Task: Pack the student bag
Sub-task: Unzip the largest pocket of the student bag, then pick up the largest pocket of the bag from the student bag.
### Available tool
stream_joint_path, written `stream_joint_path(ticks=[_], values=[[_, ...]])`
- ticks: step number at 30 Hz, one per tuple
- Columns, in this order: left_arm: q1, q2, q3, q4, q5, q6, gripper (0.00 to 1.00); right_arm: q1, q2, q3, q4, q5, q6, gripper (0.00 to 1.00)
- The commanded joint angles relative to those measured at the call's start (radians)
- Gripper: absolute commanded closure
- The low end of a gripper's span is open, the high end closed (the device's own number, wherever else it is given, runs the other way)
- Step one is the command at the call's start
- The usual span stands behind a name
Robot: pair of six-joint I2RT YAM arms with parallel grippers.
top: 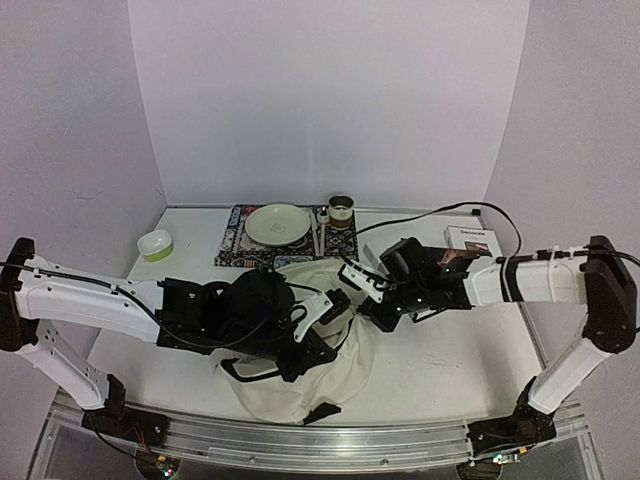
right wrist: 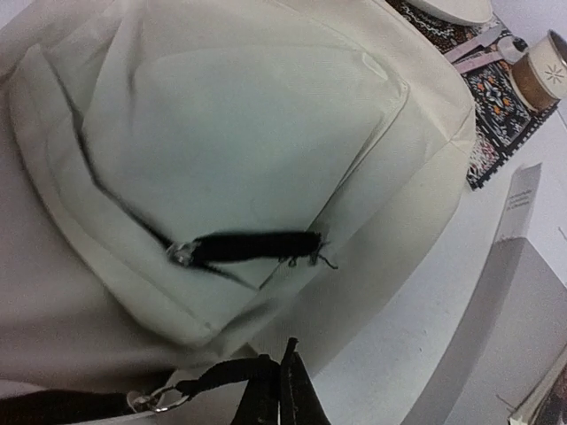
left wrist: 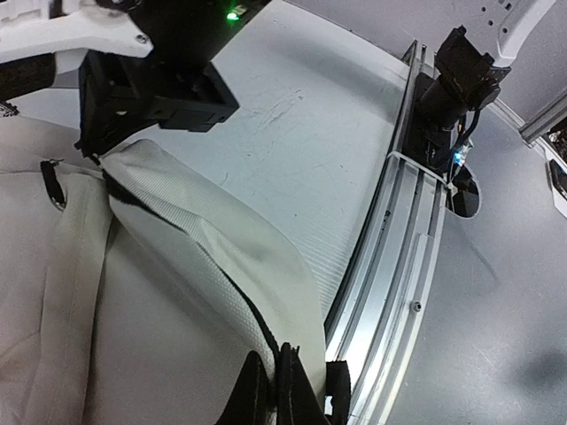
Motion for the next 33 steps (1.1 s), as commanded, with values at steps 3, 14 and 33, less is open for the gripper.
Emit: stream_joint_path(ticks=[3, 14, 33], values=[[-0.129, -0.053, 0.019, 0.014, 0.062, -0.048, 1.00, -0.106, 0.182, 0.220, 0.038, 0.010, 0.026, 1.00], [-0.140, -0.018, 0.050, 0.031, -0.182, -0.021, 1.00, -0.121, 0.397, 0.480, 0.011, -0.174, 0.044, 1.00], [0.094, -0.034, 0.124, 0.031, -0.448, -0.060, 1.00, -0.100, -0.033, 0.192, -0.174, -0.105, 0.441, 0.11]])
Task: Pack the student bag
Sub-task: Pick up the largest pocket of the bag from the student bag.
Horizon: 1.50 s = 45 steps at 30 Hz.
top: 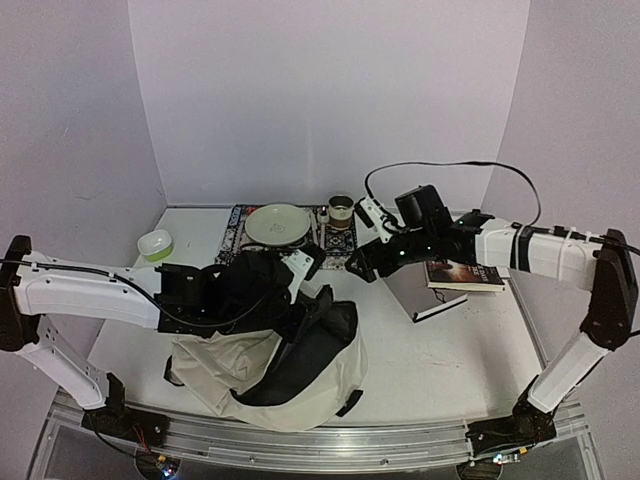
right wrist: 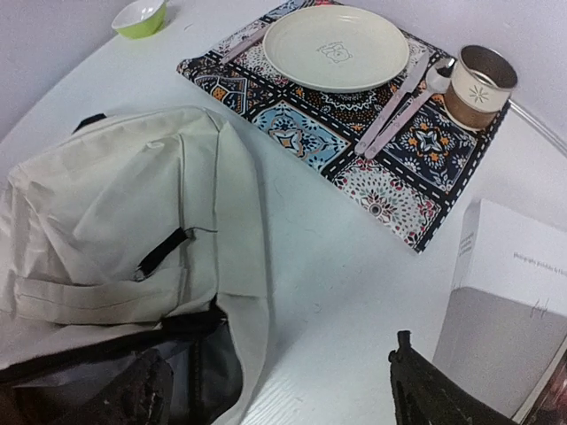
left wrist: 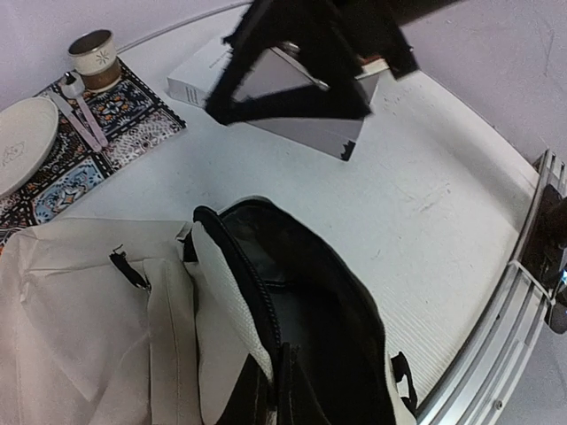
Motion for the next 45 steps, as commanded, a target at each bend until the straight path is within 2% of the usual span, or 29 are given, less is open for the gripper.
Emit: stream_joint_path(ticks=[1, 5, 9, 12, 15, 21, 26, 28, 32, 38, 43, 45], values=[[0.030, -0.042, 0.079, 0.057, -0.077, 0.025, 1.00, 0.034, -0.058, -0.075, -0.117, 0.029, 0.199, 0.09], [0.055, -0.053, 0.101, 0.054, -0.095, 0.046, 1.00, 0.090, -0.038, -0.097, -0.161, 0.091, 0.265, 0.02], [0.069, -0.071, 0.120, 0.035, -0.112, 0.068, 1.00, 0.105, 0.023, -0.121, -0.184, 0.116, 0.282, 0.02], [0.081, -0.098, 0.133, -0.012, -0.156, 0.073, 1.00, 0.103, 0.049, -0.160, -0.188, 0.191, 0.261, 0.02], [0.112, -0.145, 0.129, -0.082, -0.205, 0.062, 1.00, 0.072, 0.057, -0.199, -0.188, 0.202, 0.247, 0.03], [0.247, -0.281, 0.032, -0.194, -0.224, -0.007, 1.00, 0.002, 0.050, -0.253, -0.186, 0.213, 0.211, 0.03], [0.336, -0.344, -0.057, -0.244, -0.177, -0.065, 1.00, -0.021, 0.059, -0.256, -0.188, 0.187, 0.183, 0.03], [0.338, -0.344, -0.075, -0.239, -0.124, -0.077, 1.00, -0.020, 0.044, -0.244, -0.183, 0.118, 0.175, 0.04], [0.339, -0.316, -0.087, -0.237, -0.112, -0.078, 1.00, -0.021, 0.015, -0.209, -0.182, 0.085, 0.171, 0.03], [0.339, -0.259, -0.045, -0.227, -0.057, -0.023, 1.00, -0.019, -0.050, -0.148, -0.184, -0.042, 0.178, 0.02], [0.339, -0.202, 0.011, -0.217, -0.002, 0.025, 1.00, 0.000, -0.130, -0.123, -0.183, -0.032, 0.183, 0.02], [0.340, -0.184, 0.040, -0.217, 0.002, 0.055, 1.00, 0.001, -0.157, -0.130, -0.183, 0.030, 0.186, 0.02]])
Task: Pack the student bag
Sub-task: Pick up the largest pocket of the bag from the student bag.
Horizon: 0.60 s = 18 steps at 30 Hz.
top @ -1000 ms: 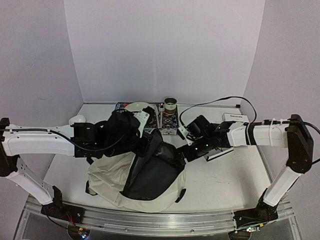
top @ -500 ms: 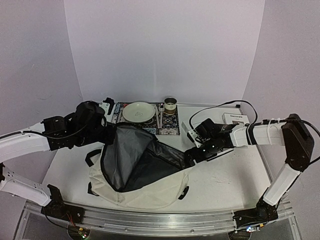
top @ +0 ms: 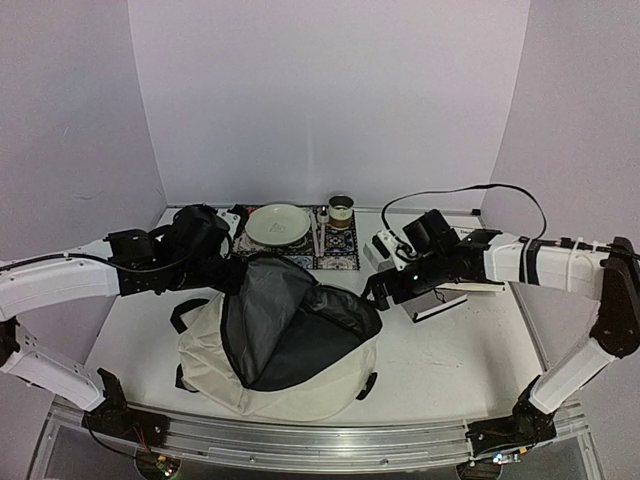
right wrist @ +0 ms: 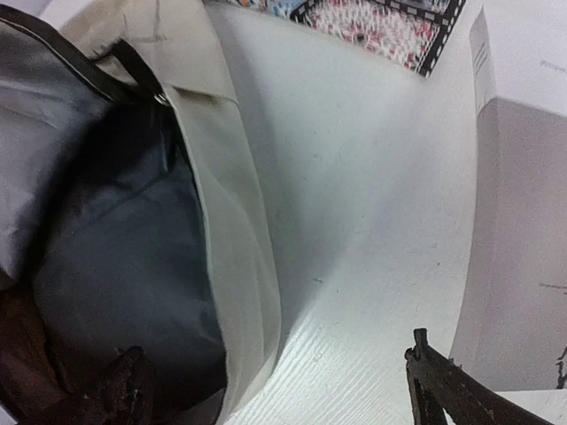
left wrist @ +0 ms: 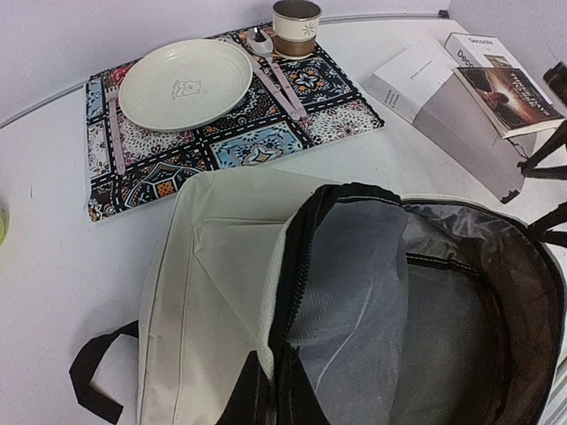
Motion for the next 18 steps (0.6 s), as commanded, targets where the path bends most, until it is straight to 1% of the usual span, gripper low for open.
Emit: stream_joint_path(ticks=[1, 3, 5, 9, 12, 14, 18], values=[[0.009, 0.031, 0.102, 0.029, 0.030, 0.086, 1.00, 0.007, -0.097, 0.026, -0.041, 0.080, 0.000, 0.02], [0.009, 0.042, 0.140, 0.022, 0.039, 0.123, 1.00, 0.000, -0.123, -0.002, -0.043, 0.142, -0.001, 0.02], [0.010, 0.048, 0.174, 0.012, 0.049, 0.165, 1.00, -0.022, -0.149, -0.027, -0.043, 0.169, 0.015, 0.02], [0.012, 0.064, 0.228, 0.000, 0.066, 0.251, 1.00, -0.079, -0.220, -0.087, -0.045, 0.340, 0.093, 0.02], [0.015, 0.080, 0.252, -0.002, 0.071, 0.295, 1.00, -0.143, -0.267, -0.129, -0.046, 0.417, 0.114, 0.02], [0.018, 0.092, 0.260, -0.003, 0.076, 0.310, 1.00, -0.210, -0.285, -0.153, -0.046, 0.431, 0.124, 0.02], [0.019, 0.106, 0.273, -0.010, 0.101, 0.327, 1.00, -0.373, -0.284, -0.176, -0.047, 0.370, 0.175, 0.02]])
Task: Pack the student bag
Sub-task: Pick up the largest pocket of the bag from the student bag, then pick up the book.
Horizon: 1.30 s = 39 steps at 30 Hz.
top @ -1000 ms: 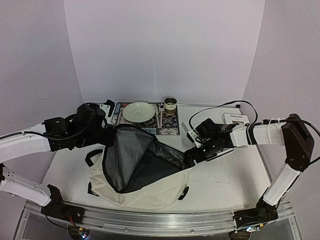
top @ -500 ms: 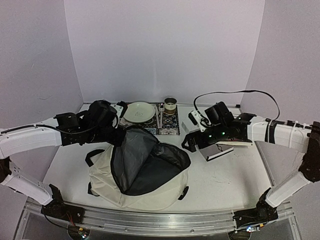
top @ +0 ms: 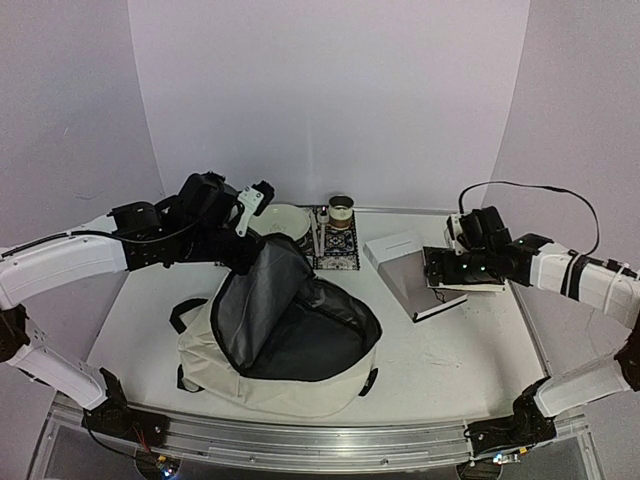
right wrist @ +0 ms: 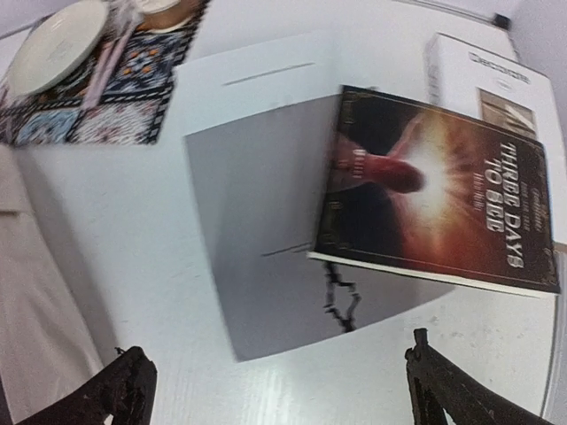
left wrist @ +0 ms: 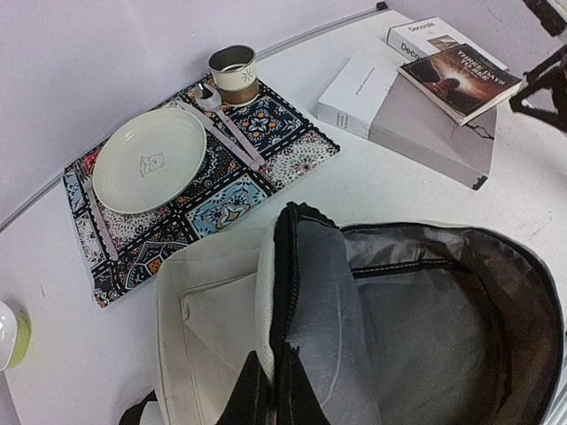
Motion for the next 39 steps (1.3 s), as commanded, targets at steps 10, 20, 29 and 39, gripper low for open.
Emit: stream_joint_path(ticks=[10, 20, 29, 39], values=[[0.011, 0.030, 0.005, 0.031, 0.018, 0.113, 1.00, -0.461, 0.195, 0.075, -0.026, -0.101, 0.165, 0.03], [0.011, 0.003, -0.090, 0.080, -0.040, 0.116, 1.00, -0.621, 0.375, 0.156, 0.006, -0.237, 0.206, 0.07], [0.011, -0.002, -0.101, 0.091, -0.056, 0.115, 1.00, -0.641, 0.446, 0.089, 0.131, -0.424, 0.219, 0.11], [0.012, -0.021, -0.114, 0.100, -0.062, 0.114, 1.00, -0.656, 0.446, 0.009, 0.263, -0.566, 0.207, 0.16]])
